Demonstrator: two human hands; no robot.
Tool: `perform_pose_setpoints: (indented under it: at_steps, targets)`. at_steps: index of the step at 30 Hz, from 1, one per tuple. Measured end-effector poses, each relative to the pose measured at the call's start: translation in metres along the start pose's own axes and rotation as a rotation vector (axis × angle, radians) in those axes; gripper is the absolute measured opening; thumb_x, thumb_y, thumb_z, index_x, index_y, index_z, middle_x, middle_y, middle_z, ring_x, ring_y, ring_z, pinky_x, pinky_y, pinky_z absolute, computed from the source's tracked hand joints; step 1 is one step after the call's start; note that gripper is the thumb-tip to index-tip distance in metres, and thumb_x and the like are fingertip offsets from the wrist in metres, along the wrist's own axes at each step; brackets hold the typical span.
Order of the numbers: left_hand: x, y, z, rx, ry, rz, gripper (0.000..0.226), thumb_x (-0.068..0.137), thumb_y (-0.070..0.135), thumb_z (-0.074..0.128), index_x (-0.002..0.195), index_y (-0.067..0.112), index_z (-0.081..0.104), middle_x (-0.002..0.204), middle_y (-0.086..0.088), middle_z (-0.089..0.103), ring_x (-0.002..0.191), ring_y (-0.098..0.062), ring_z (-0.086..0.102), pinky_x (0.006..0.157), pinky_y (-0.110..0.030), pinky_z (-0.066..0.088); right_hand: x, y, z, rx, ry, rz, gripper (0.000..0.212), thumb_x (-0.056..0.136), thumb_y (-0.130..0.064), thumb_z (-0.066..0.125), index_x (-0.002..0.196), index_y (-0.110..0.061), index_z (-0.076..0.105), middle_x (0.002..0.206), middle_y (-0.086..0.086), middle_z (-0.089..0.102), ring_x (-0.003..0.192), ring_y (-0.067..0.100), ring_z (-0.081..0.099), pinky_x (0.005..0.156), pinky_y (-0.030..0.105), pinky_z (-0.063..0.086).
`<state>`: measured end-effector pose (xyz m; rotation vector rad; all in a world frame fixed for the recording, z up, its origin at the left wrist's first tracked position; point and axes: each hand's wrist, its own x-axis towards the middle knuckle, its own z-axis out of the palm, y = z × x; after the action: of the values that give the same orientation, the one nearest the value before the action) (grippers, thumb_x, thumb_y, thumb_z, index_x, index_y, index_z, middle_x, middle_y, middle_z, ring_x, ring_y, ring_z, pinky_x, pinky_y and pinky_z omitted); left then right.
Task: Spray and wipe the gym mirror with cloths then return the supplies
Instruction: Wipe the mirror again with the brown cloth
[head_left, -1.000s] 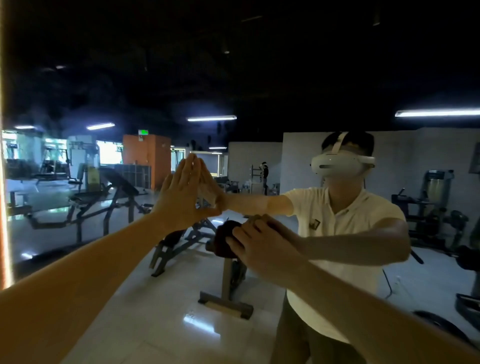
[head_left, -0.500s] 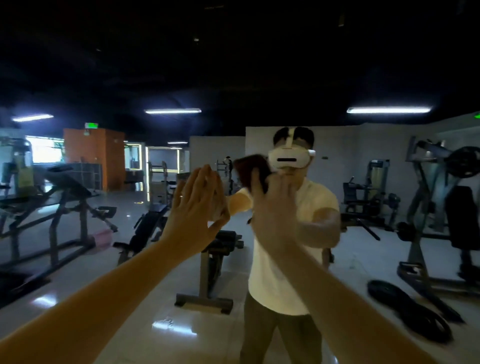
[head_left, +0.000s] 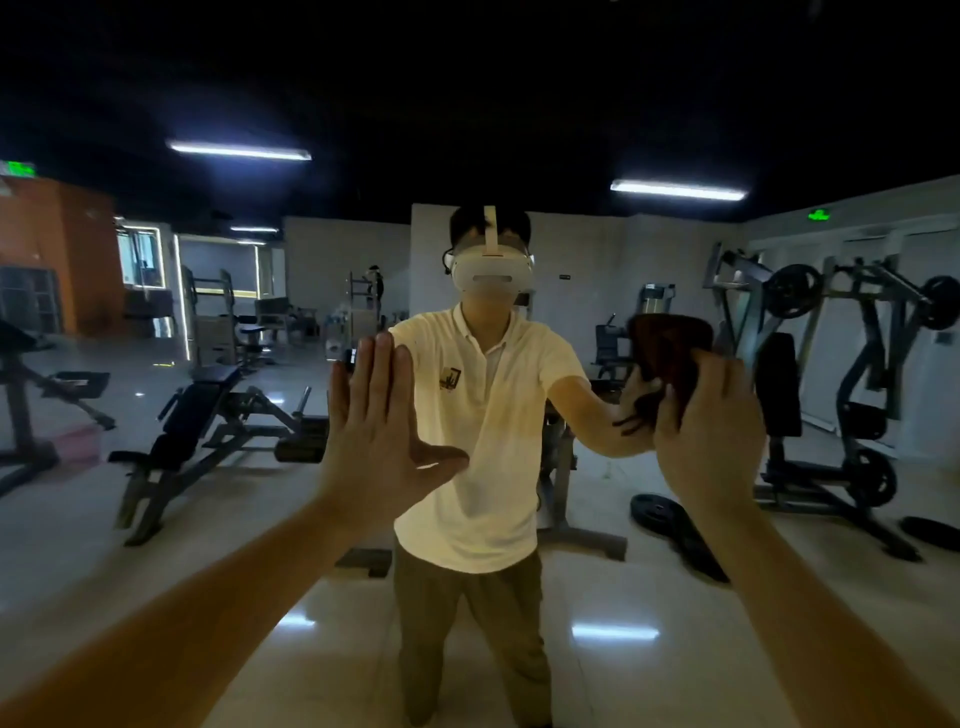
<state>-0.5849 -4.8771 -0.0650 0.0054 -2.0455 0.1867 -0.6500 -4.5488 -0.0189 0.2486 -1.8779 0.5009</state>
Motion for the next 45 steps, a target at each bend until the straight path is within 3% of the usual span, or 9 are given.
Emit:
perform_pose_setpoints:
  at_steps: [3,11,15,22,26,32,35,40,45]
  targets:
    - [-0.001,-0.008,-0.005,0.029,0.006,0.042,0.14,0.073,0.094,0.055,0.164,-0.001,0.006,0.173,-0.021,-0.003,0.16,-0.04,-0.002,0.128,-0.056,-0.006,-0.022,-0.042,0.022,0.137,0.075,0.161,0.033,0.093,-0.016,0.054,0.123,-0.007,0.044,0.122,0.026,0.052,0.085,0.038,0.064,0.064,0.042,0.057]
    - [-0.006,-0.028,-0.027,0.107,-0.042,0.163,0.124,0.078,0.085,0.043,0.164,0.0,0.015,0.172,-0.023,0.007,0.16,-0.039,0.006,0.127,-0.062,0.009,-0.103,-0.19,0.065,0.282,-0.159,-0.227,0.029,0.089,-0.015,0.055,0.117,-0.011,0.055,0.122,0.019,0.056,0.109,0.036,0.059,0.095,0.046,0.047]
    - [-0.025,-0.026,-0.027,0.122,-0.017,0.07,0.121,0.081,0.086,0.044,0.163,-0.001,0.022,0.171,-0.025,0.011,0.159,-0.043,0.011,0.126,-0.064,0.011,-0.101,-0.14,0.048,0.169,-0.231,-0.462,0.032,0.083,-0.022,0.061,0.113,-0.015,0.061,0.124,0.017,0.06,0.113,0.034,0.06,0.099,0.049,0.043]
    - [-0.053,0.0,0.004,0.108,-0.132,-0.082,0.139,0.072,0.1,0.038,0.163,-0.003,0.016,0.172,-0.025,-0.001,0.16,-0.041,-0.003,0.128,-0.059,0.001,-0.075,0.009,0.008,0.008,-0.179,0.121,0.052,0.085,-0.014,0.078,0.129,-0.014,0.05,0.121,0.023,0.053,0.094,0.037,0.064,0.077,0.046,0.058]
    - [-0.052,0.0,0.005,0.087,-0.144,-0.089,0.144,0.068,0.099,0.043,0.163,-0.003,0.011,0.171,-0.026,-0.004,0.159,-0.042,-0.004,0.127,-0.063,0.004,-0.096,-0.009,0.024,0.118,-0.097,0.276,0.041,0.091,-0.011,0.068,0.128,-0.01,0.049,0.118,0.023,0.052,0.091,0.035,0.062,0.074,0.036,0.051]
    - [-0.056,-0.015,-0.003,0.015,-0.145,0.012,0.146,0.065,0.082,0.076,0.164,-0.002,0.008,0.172,-0.025,-0.004,0.159,-0.042,-0.005,0.128,-0.061,0.004,-0.169,-0.143,0.068,0.354,-0.225,0.146,0.038,0.101,-0.037,0.044,0.134,-0.017,0.046,0.142,0.02,0.05,0.115,0.031,0.061,0.09,0.042,0.058]
    - [-0.062,-0.032,-0.017,0.013,-0.137,0.118,0.122,0.081,0.081,0.051,0.163,-0.002,0.014,0.171,-0.027,0.006,0.159,-0.044,0.005,0.126,-0.065,0.013,-0.195,-0.18,0.082,0.405,-0.383,-0.086,0.038,0.095,-0.022,0.061,0.131,-0.018,0.05,0.131,0.015,0.056,0.12,0.033,0.058,0.091,0.045,0.057]
    - [-0.118,-0.023,-0.005,0.019,-0.195,0.091,0.126,0.081,0.088,0.045,0.163,-0.003,0.016,0.17,-0.028,0.008,0.158,-0.044,0.011,0.124,-0.066,0.017,-0.19,-0.126,0.063,0.342,-0.464,-0.322,0.036,0.085,-0.022,0.071,0.119,-0.017,0.057,0.119,0.011,0.056,0.107,0.027,0.059,0.081,0.036,0.06]
    - [-0.137,-0.006,0.016,0.052,-0.28,-0.008,0.141,0.069,0.092,0.055,0.163,-0.004,0.011,0.17,-0.029,-0.004,0.159,-0.045,0.001,0.123,-0.067,0.018,-0.166,-0.006,0.034,0.151,-0.3,-0.058,0.032,0.086,-0.014,0.063,0.118,-0.011,0.058,0.123,0.02,0.056,0.095,0.031,0.065,0.078,0.04,0.059]
